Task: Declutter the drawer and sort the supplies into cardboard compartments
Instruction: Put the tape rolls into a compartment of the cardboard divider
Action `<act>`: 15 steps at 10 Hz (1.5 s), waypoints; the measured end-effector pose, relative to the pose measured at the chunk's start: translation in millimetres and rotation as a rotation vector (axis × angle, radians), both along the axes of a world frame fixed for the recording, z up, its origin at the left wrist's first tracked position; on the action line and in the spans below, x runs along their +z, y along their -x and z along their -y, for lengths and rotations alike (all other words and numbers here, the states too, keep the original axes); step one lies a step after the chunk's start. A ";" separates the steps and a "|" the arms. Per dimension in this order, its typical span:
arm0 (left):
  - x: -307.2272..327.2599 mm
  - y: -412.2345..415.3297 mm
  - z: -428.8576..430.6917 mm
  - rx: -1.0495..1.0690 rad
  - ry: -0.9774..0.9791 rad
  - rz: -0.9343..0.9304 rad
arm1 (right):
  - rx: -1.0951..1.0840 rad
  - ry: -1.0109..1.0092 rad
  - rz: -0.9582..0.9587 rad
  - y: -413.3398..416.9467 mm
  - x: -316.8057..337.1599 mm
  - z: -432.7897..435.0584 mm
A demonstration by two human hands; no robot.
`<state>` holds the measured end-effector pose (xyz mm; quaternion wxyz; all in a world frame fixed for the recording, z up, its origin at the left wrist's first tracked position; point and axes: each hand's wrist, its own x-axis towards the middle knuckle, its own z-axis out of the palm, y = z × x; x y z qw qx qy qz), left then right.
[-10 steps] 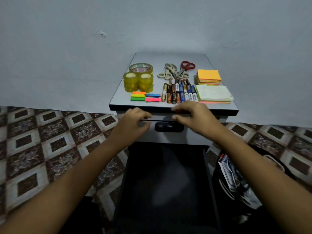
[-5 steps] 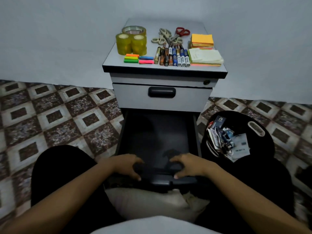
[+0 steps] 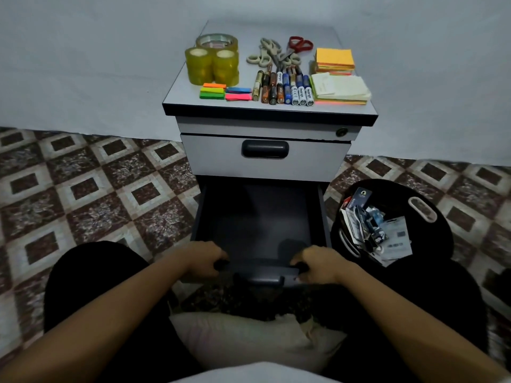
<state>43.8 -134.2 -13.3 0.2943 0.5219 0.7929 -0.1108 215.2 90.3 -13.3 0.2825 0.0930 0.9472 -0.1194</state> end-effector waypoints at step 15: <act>64.5 81.1 -151.1 1.812 -1.019 1.568 | -1.572 1.694 -0.451 165.3 68.1 -29.9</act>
